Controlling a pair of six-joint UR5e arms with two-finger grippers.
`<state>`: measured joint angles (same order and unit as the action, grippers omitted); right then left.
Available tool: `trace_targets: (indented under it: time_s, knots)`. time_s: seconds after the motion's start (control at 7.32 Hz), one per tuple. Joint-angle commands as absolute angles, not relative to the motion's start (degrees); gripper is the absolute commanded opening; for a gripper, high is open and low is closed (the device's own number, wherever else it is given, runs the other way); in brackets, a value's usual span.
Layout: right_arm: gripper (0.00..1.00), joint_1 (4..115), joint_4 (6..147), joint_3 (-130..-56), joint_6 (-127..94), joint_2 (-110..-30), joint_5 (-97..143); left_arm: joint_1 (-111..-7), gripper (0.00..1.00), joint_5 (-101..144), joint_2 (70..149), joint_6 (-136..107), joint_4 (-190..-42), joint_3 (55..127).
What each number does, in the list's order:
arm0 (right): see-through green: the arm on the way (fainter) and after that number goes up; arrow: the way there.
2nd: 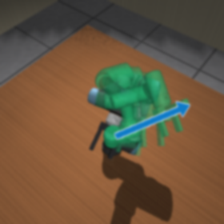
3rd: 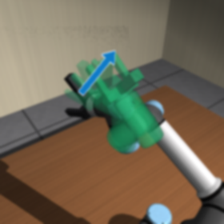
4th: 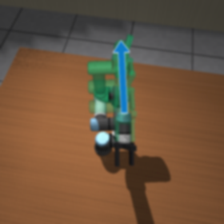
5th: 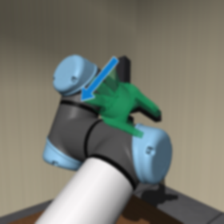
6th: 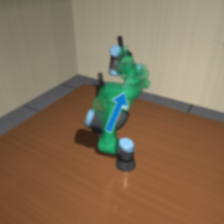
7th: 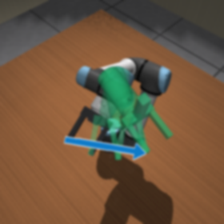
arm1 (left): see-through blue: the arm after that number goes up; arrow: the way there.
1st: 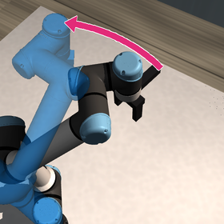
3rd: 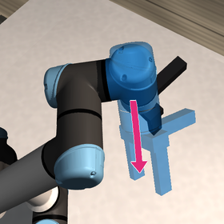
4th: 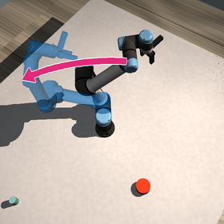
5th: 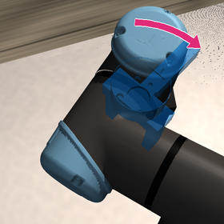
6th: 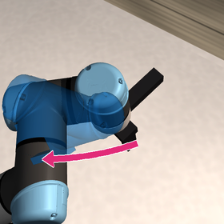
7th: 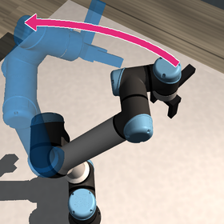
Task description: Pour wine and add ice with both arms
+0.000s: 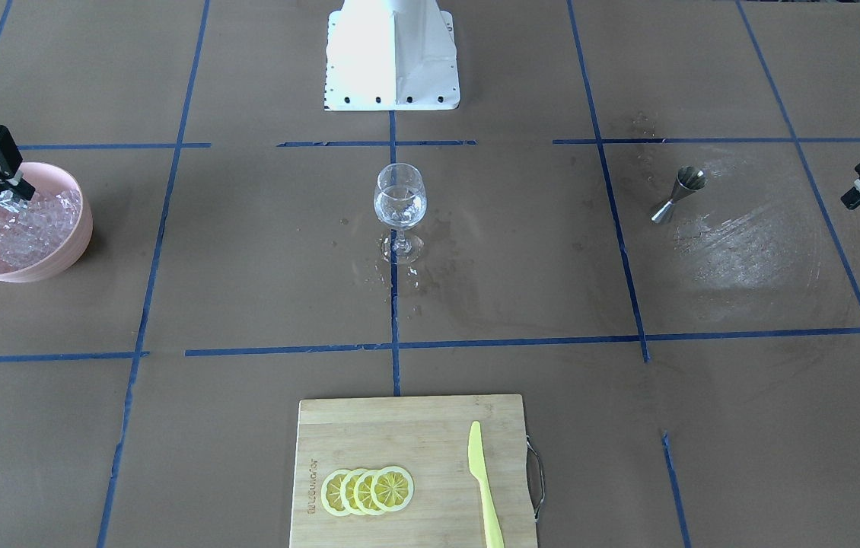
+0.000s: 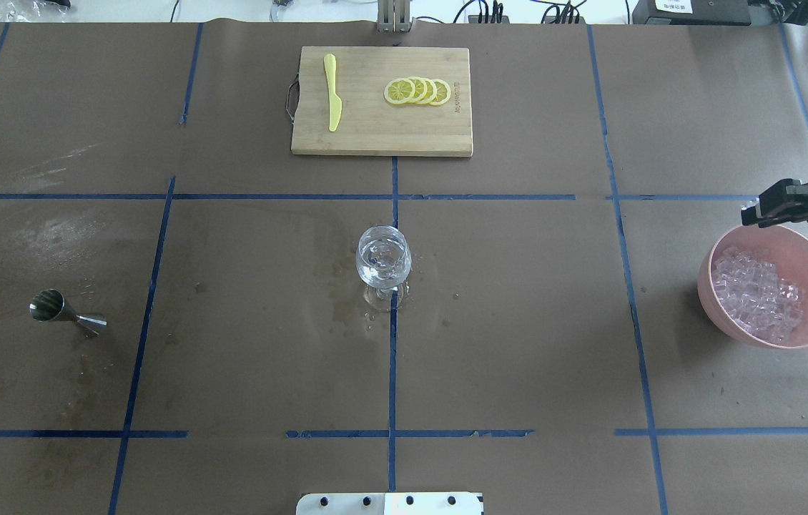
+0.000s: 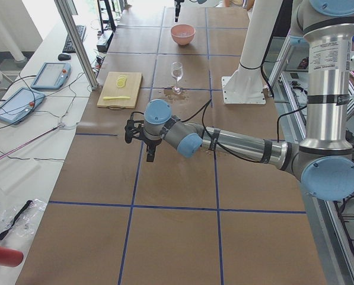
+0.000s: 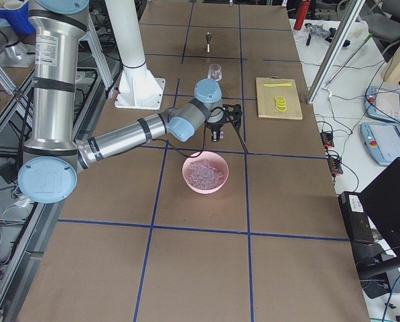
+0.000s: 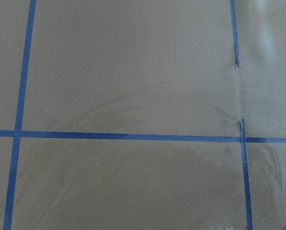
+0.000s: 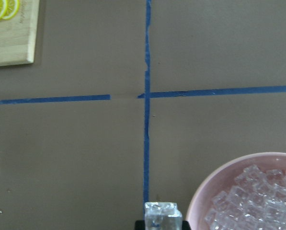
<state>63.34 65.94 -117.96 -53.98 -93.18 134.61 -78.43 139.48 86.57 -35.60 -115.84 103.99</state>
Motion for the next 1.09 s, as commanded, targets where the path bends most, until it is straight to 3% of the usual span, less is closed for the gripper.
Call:
trace_targets:
  time_s: [0.0,0.27,0.55,0.68,0.96]
  knots:
    - [0.0,57.2,67.0,-119.0,-72.1,-82.1,133.6,-78.5,1.0,139.5,86.5,-35.6,-115.8,104.5]
    - [0.0,44.3,67.1,-119.8,-88.3,-73.3,122.6,-78.4,1.0,139.5,86.6,-35.6,-115.8,104.6]
    - [0.0,31.8,79.4,-119.6,-97.4,-60.0,109.1,-78.5,1.0,139.5,86.6,-35.6,-115.9,105.4]
    - [0.0,25.2,82.1,-119.1,-98.3,-57.2,102.4,-78.4,1.0,139.5,86.5,-35.6,-115.9,105.5]
    - [0.0,23.1,82.3,-117.7,-101.2,-55.5,99.8,-78.5,1.0,139.5,86.5,-35.6,-115.9,105.5]
